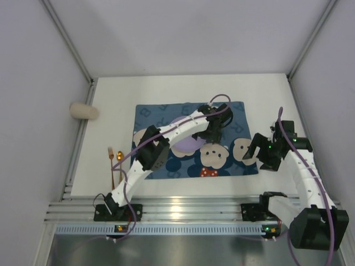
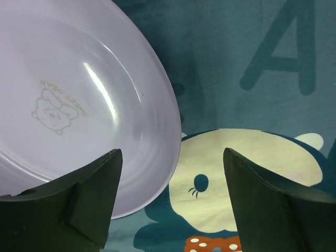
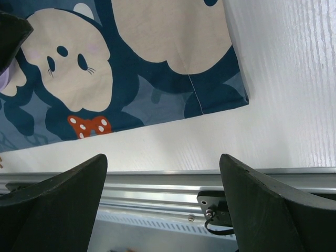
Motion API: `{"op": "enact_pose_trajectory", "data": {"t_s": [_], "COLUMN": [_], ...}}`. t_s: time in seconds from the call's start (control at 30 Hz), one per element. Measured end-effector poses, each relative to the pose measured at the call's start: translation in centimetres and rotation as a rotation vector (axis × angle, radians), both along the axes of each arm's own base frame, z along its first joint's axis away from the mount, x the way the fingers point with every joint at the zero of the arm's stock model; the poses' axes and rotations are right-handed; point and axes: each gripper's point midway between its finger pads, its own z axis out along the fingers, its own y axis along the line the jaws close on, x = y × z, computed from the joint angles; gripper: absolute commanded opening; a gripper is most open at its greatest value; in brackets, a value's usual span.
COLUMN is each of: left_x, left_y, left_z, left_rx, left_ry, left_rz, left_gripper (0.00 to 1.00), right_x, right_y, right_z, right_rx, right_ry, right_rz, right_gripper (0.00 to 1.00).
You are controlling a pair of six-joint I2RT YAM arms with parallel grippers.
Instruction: Set the dinner table for one person
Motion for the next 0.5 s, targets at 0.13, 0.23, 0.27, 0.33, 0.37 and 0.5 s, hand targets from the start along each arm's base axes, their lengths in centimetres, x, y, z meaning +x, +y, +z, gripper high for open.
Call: {"op": "enact_pose_trajectory", "data": {"t_s": [0.13, 0.23, 0.27, 0.33, 0.37, 0.5], "left_x": [1.4, 4.7, 6.5, 10.0, 11.6, 15.3], "left_y": [0.6, 3.8, 6.5, 13.6, 17.8, 33.9], "left_z": [2.6, 6.8, 8.8, 11.9, 13.3, 16.8], "left_rx": [-0.052, -0.134, -0.174, -0.213, -0.221, -0.159], "left_ry": [-0.032, -0.086, -0.117, -0.184, -0.228, -0.419], "left_rz": [0.046, 0.167, 0.247, 0.432, 0.537, 0.942], "left_gripper": [0.89, 0.90, 0.90, 0.90, 0.91, 0.98], "right_x": [0.0, 0.0, 0.0, 0.0, 0.0, 0.1], "right_y": [0.0, 0.0, 0.0, 0.1, 0.1, 0.1], "right_z": [-0.1, -0.2, -0.2, -0.3, -0.4, -0.6], "right_rx": [0.000, 0.001, 0.001, 0.002, 0.002, 0.003], "right_ry": [0.002, 0.011, 0.014, 0.020, 0.024, 0.037], "right_rz": [0.000, 0.000, 0.001, 0.004, 0.004, 0.005], "right_gripper": [0.89, 0.88, 0.88, 0.88, 0.89, 0.89]}}
